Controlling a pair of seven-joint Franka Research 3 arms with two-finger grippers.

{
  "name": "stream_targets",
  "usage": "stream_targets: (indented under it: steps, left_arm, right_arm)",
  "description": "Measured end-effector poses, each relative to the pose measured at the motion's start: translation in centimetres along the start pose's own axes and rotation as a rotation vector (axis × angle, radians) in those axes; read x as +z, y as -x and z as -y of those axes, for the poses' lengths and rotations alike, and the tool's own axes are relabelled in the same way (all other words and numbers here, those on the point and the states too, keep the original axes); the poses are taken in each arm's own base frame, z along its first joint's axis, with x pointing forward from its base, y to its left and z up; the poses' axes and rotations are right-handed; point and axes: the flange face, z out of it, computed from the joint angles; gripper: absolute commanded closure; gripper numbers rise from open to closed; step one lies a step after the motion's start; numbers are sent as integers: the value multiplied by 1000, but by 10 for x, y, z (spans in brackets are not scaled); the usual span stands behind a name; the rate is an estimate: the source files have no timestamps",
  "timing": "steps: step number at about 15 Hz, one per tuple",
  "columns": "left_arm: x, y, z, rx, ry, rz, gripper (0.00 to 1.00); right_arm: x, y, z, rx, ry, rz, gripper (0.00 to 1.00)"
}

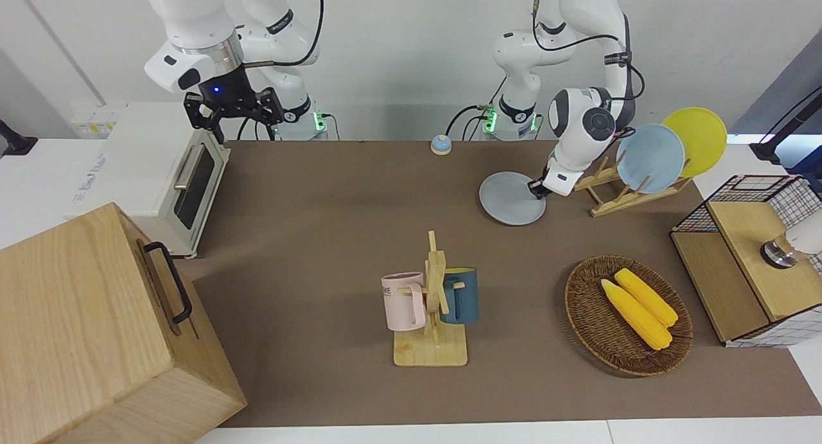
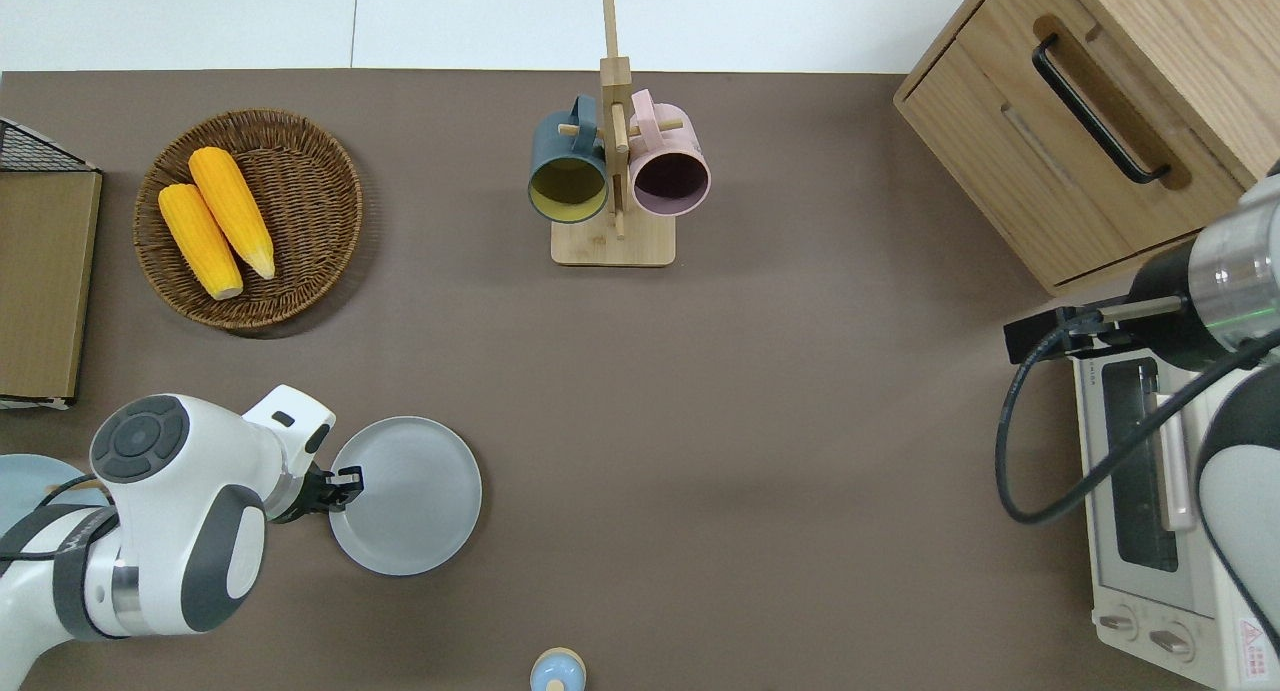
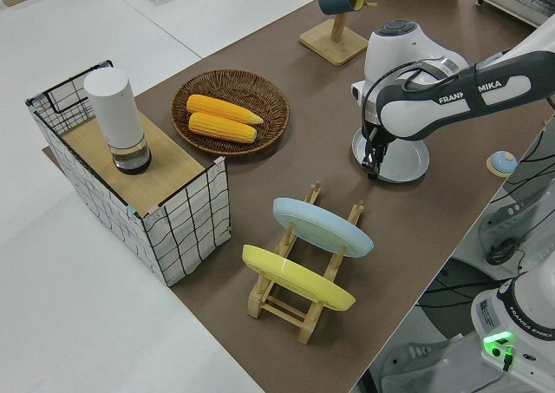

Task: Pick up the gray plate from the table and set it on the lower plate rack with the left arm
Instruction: 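Close the left gripper on the gray plate's rim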

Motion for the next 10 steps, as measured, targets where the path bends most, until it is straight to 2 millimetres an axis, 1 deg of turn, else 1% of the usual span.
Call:
stream_targets:
  steps: [7, 10]
  left_arm:
    - [-8, 0, -1, -1, 5, -17, 1000]
    - [-17, -5, 0, -7, 10, -30, 1000]
  right_arm:
    - [0, 0, 0, 0, 0, 0, 17]
    - [0, 0, 0, 0, 0, 0, 17]
